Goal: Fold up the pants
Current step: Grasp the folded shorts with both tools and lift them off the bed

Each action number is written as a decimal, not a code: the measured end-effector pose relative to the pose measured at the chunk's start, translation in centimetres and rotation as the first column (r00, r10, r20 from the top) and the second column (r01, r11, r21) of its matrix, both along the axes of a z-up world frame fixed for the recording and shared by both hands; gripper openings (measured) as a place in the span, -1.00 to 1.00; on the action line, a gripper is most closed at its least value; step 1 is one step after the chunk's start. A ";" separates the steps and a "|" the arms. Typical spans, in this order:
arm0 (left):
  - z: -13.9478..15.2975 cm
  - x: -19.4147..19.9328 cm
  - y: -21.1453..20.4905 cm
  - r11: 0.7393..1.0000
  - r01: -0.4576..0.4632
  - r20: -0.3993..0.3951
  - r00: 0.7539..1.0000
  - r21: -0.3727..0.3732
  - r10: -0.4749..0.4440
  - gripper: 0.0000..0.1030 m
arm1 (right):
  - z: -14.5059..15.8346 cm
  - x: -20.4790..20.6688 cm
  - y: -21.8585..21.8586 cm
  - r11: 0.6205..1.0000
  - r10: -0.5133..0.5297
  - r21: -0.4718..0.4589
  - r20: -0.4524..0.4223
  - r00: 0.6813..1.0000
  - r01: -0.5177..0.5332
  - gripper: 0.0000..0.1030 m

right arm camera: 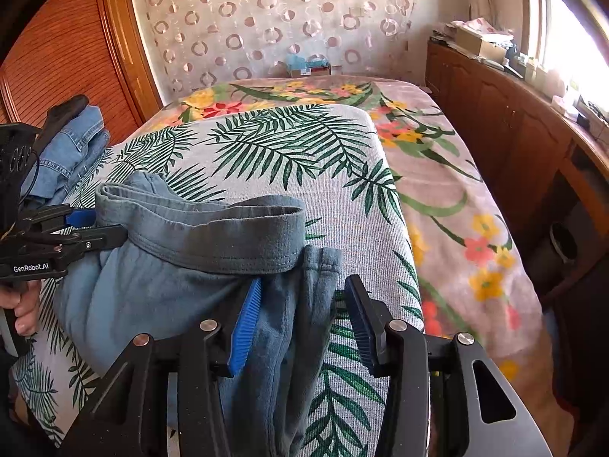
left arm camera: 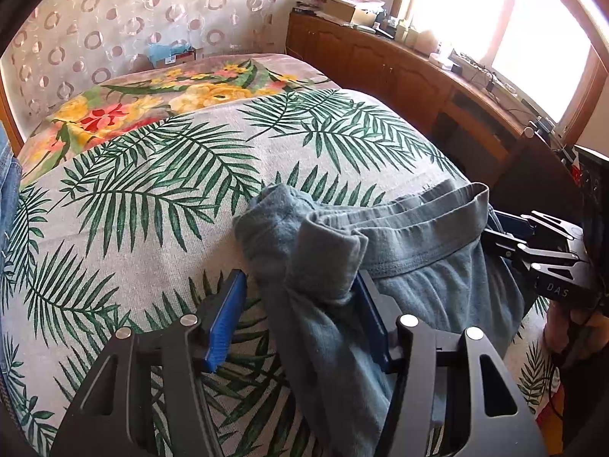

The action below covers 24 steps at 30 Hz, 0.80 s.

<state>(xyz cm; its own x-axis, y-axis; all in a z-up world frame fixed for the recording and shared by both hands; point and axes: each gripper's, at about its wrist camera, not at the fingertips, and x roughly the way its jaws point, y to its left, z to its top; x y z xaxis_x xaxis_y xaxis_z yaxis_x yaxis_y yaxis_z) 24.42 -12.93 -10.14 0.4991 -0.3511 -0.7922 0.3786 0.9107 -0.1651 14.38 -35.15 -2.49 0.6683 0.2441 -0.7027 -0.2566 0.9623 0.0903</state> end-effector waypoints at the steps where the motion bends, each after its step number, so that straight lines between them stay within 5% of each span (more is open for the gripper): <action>1: 0.0 0.0 0.0 1.000 0.002 -0.001 1.000 -0.009 -0.002 0.04 | 0.0 0.0 0.0 1.000 0.001 0.004 -0.001 1.000 -0.001 -0.09; 8: 0.6 -0.7 -0.2 0.998 0.023 0.001 1.000 -0.050 -0.023 -0.53 | 0.0 0.0 -0.4 1.000 0.008 0.022 -0.003 1.000 -0.007 -0.09; 16: 3.0 -3.0 -0.4 0.997 0.053 0.066 0.997 -0.060 -0.049 -0.63 | 0.2 -0.4 0.3 0.999 0.042 0.024 -0.003 0.999 -0.042 -0.76; 24: 6.2 -6.4 0.6 0.993 0.075 0.151 0.987 -0.091 -0.060 -0.65 | 3.0 -3.1 0.0 0.993 0.057 0.093 0.096 0.994 -0.066 -0.83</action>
